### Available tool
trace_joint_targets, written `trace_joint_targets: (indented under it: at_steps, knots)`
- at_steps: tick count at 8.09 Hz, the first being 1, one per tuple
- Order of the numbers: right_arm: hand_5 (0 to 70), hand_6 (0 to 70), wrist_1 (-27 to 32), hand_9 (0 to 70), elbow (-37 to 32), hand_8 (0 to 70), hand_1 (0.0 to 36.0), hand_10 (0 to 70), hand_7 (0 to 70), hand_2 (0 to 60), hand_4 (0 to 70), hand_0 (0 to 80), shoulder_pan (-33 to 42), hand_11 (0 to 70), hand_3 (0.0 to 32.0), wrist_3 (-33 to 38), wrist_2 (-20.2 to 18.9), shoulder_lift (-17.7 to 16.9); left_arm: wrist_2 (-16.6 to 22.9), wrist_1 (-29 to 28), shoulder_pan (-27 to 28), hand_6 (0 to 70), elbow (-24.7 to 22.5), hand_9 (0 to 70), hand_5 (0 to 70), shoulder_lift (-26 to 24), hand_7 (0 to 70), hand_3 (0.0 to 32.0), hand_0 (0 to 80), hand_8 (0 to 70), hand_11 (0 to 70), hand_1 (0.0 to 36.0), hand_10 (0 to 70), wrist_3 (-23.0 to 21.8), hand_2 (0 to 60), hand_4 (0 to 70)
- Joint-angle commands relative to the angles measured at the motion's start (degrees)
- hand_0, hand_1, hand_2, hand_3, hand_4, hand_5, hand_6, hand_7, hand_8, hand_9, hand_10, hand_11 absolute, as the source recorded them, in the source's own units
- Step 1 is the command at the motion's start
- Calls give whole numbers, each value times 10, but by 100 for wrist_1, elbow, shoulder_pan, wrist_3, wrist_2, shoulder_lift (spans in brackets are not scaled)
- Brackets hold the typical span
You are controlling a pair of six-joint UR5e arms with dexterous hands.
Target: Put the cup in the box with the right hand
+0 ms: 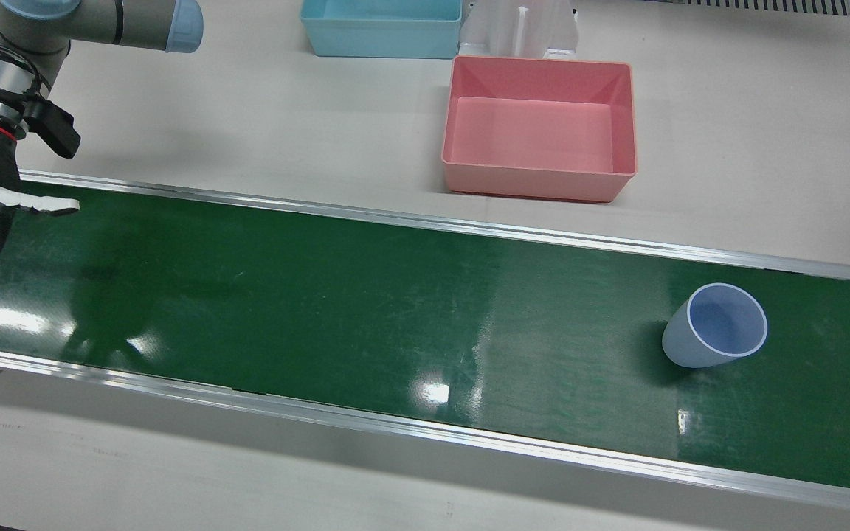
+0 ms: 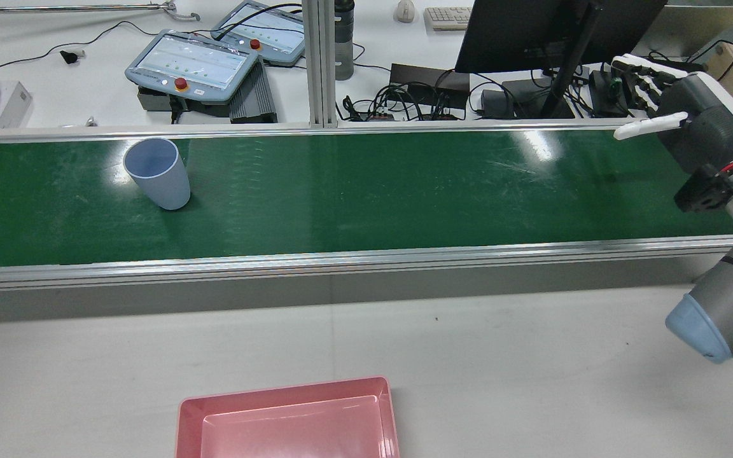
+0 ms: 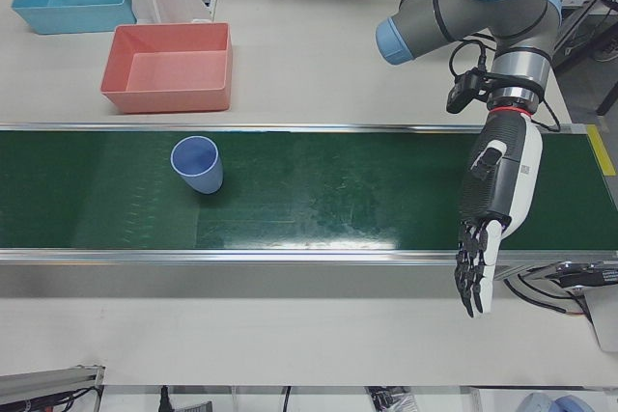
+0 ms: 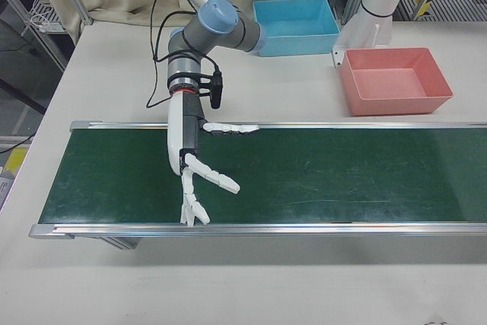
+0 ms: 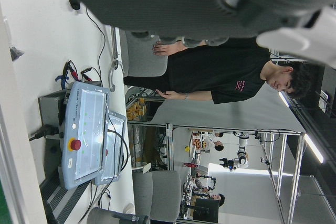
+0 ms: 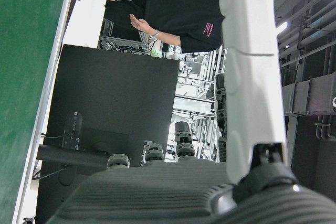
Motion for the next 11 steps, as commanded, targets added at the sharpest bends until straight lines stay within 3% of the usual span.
trace_joint_targets:
  at_steps: [1, 3, 6, 7, 11]
  knots:
    - [72, 60, -3, 69, 14, 23, 184, 0, 181, 2, 203, 721, -5, 5, 0, 0, 0, 9, 0, 0, 0, 0, 0, 0, 0, 0, 0, 0, 0, 0, 0, 0, 0, 0, 0, 0]
    - [72, 60, 6, 69, 14, 23, 193, 0, 183, 6, 214, 699, -22, 5, 0, 0, 0, 35, 0, 0, 0, 0, 0, 0, 0, 0, 0, 0, 0, 0, 0, 0, 0, 0, 0, 0]
    - [73, 60, 6, 67, 31, 22, 165, 0, 180, 0, 224, 759, -49, 5, 0, 9, 0, 35, 0, 0, 0, 0, 0, 0, 0, 0, 0, 0, 0, 0, 0, 0, 0, 0, 0, 0]
    - [72, 60, 6, 68, 40, 23, 177, 0, 182, 1, 208, 733, -57, 6, 0, 0, 0, 35, 0, 0, 0, 0, 0, 0, 0, 0, 0, 0, 0, 0, 0, 0, 0, 0, 0, 0]
    - [72, 59, 6, 67, 58, 22, 171, 0, 181, 0, 213, 738, -75, 5, 0, 9, 0, 35, 0, 0, 0, 0, 0, 0, 0, 0, 0, 0, 0, 0, 0, 0, 0, 0, 0, 0]
